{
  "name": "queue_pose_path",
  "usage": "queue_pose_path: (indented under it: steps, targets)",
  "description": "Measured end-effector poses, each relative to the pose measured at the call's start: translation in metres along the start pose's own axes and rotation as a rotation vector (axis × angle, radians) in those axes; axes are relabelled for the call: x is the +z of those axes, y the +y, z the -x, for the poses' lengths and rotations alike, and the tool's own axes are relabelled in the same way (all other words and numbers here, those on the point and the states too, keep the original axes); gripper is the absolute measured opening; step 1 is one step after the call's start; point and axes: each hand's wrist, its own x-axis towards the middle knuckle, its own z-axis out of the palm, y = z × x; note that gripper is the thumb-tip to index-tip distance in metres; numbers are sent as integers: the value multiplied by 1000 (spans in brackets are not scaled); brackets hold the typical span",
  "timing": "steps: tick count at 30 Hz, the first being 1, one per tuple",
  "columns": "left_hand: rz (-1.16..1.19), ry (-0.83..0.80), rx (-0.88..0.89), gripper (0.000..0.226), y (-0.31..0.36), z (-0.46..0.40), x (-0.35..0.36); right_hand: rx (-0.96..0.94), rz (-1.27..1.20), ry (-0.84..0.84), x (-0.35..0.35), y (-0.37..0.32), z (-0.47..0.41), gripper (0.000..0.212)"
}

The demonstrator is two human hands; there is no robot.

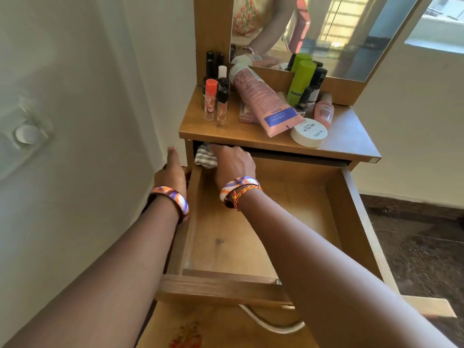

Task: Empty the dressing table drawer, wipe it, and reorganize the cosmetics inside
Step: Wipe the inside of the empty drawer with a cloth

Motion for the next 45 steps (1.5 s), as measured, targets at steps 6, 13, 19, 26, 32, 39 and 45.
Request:
queue_pose_path:
  steps: [6,13,19,26,32,39,45]
  targets:
    - [251,-257,-204,93,-4,-14,-17,-81,-242,-231,-8,10,11,37]
    - [66,-262,-98,76,8,-2,-12,-331,-287,-604,-25,15,80,43]
    - [-552,-194,109,57,5,12,12,-294,-259,-681,-46,17,96,55]
    - [-658,-78,126,41,-3,18,17,371,209,-177,-62,92,76,27]
    - [-680,-94,179,22,-4,22,15,612,275,-157,-41,118,46,23]
    - [-682,-97,196,26,-5,17,17,717,136,-153,-37,127,35,22]
    - [-666,-93,220,31,-6,17,15,676,41,-182,-31,102,34,32]
